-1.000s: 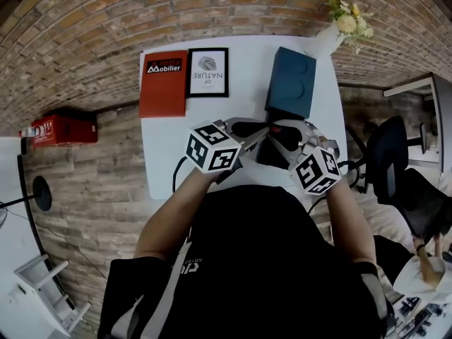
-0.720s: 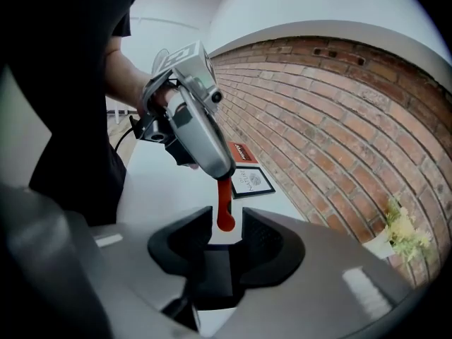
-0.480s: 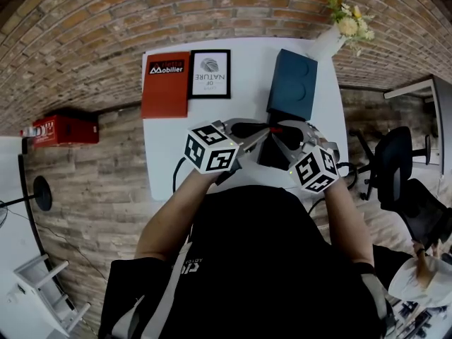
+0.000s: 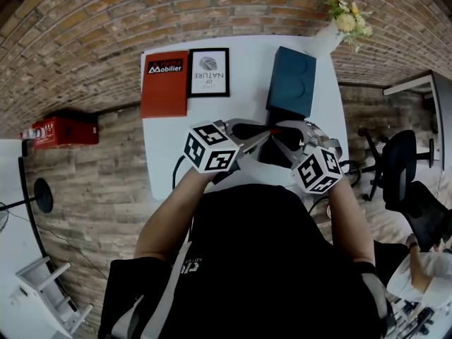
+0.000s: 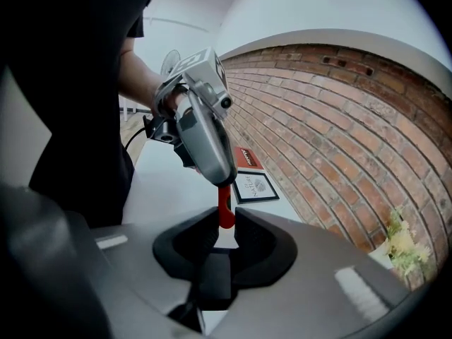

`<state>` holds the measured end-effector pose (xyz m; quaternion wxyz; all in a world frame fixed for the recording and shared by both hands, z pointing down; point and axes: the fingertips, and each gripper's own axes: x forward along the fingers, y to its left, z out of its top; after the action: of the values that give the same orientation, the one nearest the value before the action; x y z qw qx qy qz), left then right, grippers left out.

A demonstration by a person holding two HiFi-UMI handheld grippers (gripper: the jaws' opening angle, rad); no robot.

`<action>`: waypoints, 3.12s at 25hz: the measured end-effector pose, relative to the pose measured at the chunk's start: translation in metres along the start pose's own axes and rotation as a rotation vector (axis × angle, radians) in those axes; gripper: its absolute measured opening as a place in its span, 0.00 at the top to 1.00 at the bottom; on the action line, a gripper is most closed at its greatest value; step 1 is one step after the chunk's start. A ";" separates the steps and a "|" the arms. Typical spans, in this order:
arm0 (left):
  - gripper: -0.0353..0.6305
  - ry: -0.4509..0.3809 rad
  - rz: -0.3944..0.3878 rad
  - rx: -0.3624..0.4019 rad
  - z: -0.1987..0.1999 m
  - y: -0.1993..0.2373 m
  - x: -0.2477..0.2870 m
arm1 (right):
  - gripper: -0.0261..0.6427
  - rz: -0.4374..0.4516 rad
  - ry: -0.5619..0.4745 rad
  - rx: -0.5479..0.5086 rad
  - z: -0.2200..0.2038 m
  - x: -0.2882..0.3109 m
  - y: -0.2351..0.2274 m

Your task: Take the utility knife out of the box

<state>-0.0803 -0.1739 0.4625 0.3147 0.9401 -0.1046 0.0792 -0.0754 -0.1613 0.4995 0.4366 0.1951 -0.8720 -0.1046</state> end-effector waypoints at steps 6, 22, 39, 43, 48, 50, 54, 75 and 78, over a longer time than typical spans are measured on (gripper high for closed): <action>0.91 0.010 0.008 0.031 -0.002 -0.004 -0.002 | 0.86 -0.003 -0.019 -0.018 0.007 0.000 0.004; 0.92 0.001 0.132 0.167 -0.009 0.004 -0.063 | 0.80 -0.127 -0.048 0.169 0.040 0.004 0.020; 0.92 -0.100 0.238 0.164 0.027 -0.009 -0.050 | 0.96 -0.134 -0.235 0.362 0.018 -0.046 -0.013; 0.92 -0.135 0.315 0.146 0.039 -0.014 -0.033 | 0.96 -0.103 -0.327 0.396 0.004 -0.071 -0.026; 0.92 -0.184 0.390 0.143 0.059 -0.024 0.000 | 0.96 -0.079 -0.390 0.392 -0.028 -0.107 -0.049; 0.92 -0.193 0.416 0.145 0.065 -0.027 0.013 | 0.96 -0.075 -0.421 0.408 -0.040 -0.121 -0.061; 0.92 -0.213 0.472 0.151 0.079 -0.031 0.033 | 0.96 -0.073 -0.489 0.460 -0.061 -0.145 -0.082; 0.92 -0.314 0.558 0.261 0.143 -0.025 -0.032 | 0.96 -0.270 -0.694 0.563 -0.015 -0.202 -0.140; 0.92 -0.331 0.569 0.277 0.147 -0.027 -0.045 | 0.96 -0.302 -0.717 0.572 -0.006 -0.209 -0.143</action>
<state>-0.1048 -0.2357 0.3216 0.1283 0.9072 -0.4000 0.0238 0.0784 -0.2000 0.3021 0.0172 0.3833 -0.9233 0.0164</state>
